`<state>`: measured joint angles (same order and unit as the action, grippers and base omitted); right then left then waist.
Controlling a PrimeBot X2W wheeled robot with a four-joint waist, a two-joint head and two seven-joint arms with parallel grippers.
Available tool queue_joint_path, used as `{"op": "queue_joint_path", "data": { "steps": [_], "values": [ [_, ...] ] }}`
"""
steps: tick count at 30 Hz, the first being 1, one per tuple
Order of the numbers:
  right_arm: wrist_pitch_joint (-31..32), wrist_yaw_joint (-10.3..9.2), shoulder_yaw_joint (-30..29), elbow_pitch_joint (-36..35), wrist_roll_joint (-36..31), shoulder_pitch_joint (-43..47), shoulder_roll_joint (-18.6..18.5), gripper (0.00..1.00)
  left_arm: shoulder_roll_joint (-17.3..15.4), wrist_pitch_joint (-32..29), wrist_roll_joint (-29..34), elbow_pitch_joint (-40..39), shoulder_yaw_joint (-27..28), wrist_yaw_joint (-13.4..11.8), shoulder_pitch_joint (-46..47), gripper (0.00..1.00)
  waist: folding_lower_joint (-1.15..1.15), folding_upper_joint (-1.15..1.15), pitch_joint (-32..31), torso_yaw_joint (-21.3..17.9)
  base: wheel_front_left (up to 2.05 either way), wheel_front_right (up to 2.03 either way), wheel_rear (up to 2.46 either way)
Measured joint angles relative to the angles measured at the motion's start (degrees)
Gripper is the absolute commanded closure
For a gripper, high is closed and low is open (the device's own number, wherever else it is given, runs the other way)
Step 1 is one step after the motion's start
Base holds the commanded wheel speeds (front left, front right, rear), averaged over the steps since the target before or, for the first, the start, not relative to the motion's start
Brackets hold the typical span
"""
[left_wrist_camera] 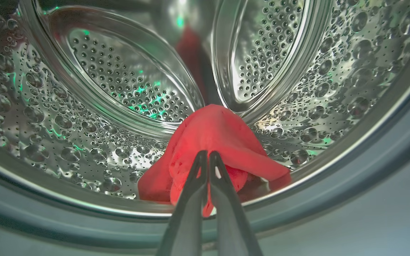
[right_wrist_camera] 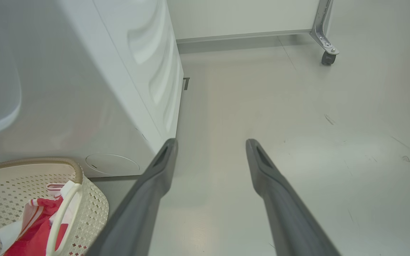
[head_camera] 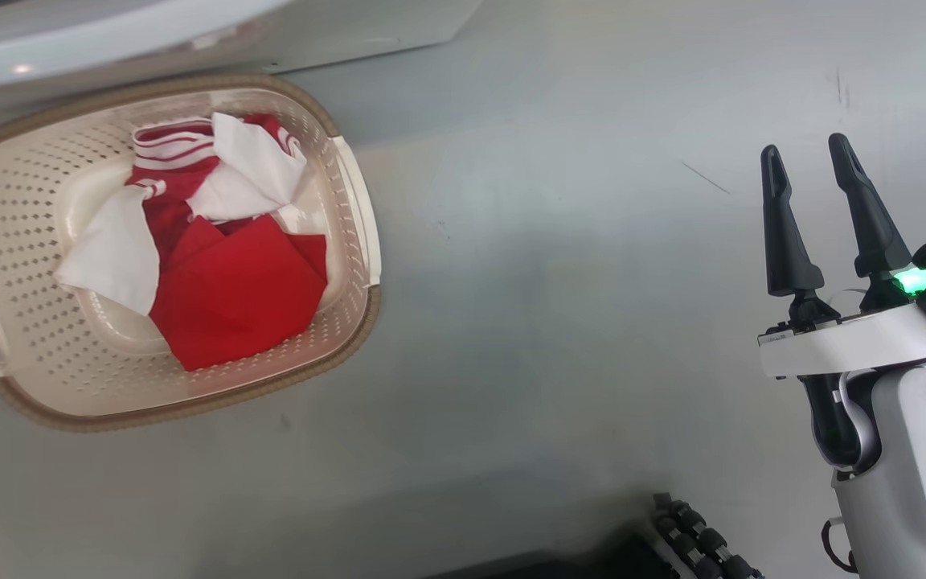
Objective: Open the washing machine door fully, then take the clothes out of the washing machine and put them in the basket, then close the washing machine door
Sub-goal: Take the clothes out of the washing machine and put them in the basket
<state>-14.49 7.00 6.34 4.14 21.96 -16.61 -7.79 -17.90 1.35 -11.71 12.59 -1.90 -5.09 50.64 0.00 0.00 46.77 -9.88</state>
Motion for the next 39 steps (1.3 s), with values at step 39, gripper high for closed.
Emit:
{"op": "queue_joint_path", "data": {
  "steps": [39],
  "values": [
    [0.00, -0.19, -1.07, 3.49, -2.92, 12.35, -0.04, 0.00, 14.92, 11.33, 0.85, -11.63, -3.03, -1.67, -38.86, 1.00, 0.00, 0.00, -26.38, 9.12, 0.00, 0.00, 0.00]
  ]
}}
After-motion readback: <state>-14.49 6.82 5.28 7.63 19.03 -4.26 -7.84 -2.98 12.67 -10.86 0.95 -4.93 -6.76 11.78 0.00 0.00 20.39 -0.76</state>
